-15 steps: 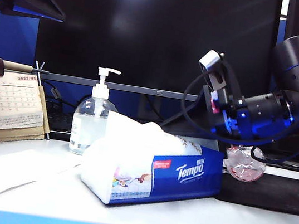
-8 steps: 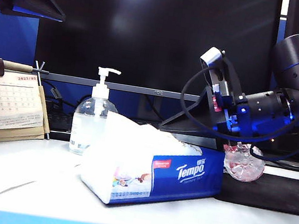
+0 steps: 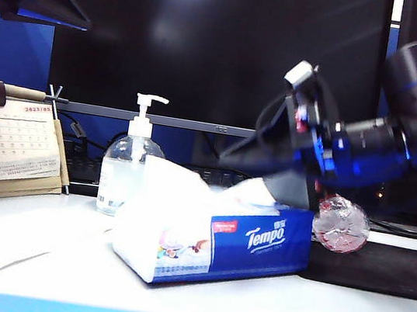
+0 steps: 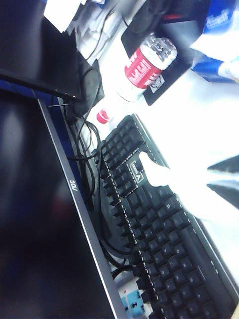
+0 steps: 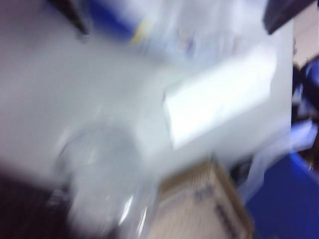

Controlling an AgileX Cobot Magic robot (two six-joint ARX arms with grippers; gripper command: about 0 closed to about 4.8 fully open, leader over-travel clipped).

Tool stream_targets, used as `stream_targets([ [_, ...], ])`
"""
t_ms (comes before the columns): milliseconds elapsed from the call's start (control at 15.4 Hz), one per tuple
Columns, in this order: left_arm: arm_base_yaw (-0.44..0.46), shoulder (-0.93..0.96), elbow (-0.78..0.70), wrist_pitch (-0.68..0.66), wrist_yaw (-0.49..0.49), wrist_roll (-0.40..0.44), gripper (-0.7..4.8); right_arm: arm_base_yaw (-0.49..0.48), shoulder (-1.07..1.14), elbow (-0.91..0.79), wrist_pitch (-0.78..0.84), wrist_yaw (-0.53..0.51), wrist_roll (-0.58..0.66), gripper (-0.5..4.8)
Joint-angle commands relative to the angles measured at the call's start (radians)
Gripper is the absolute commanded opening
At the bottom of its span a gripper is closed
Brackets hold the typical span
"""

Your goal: Pull out a tissue from the tissue dispenser, then press the switch of the alcohol sanitizer bottle to drop some sanitizer on the paper tissue, and finally place the treated tissue on the table.

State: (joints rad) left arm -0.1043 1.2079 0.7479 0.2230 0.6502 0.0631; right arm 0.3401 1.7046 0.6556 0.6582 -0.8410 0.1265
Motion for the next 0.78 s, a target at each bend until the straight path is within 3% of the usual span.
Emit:
stream_targets([
  [65,0.0,-0.003,0.004,-0.005,0.001,0.016,0.28,-0.042,-0.009,0.115,-0.172,-0.084,-0.023,4.79],
  [194,0.0,-0.003,0.004,-0.005,0.001,0.016,0.28,-0.055,-0.008,0.167,-0.379,-0.081,-0.152,4.79],
  [324,0.0,-0.003,0.004,-0.006,0.001,0.015,0.28,-0.055,-0.008,0.167,-0.448,-0.083,-0.184,4.79],
  [583,0.0,-0.003,0.004,-0.007,0.001,0.016,0.28,-0.055,-0.007,0.167,-0.456,-0.086,-0.216,4.79],
  [778,0.0,-0.003,0.004,-0.006,0.001,0.016,0.28,-0.051,0.026,0.167,-0.443,-0.111,-0.232,4.27],
])
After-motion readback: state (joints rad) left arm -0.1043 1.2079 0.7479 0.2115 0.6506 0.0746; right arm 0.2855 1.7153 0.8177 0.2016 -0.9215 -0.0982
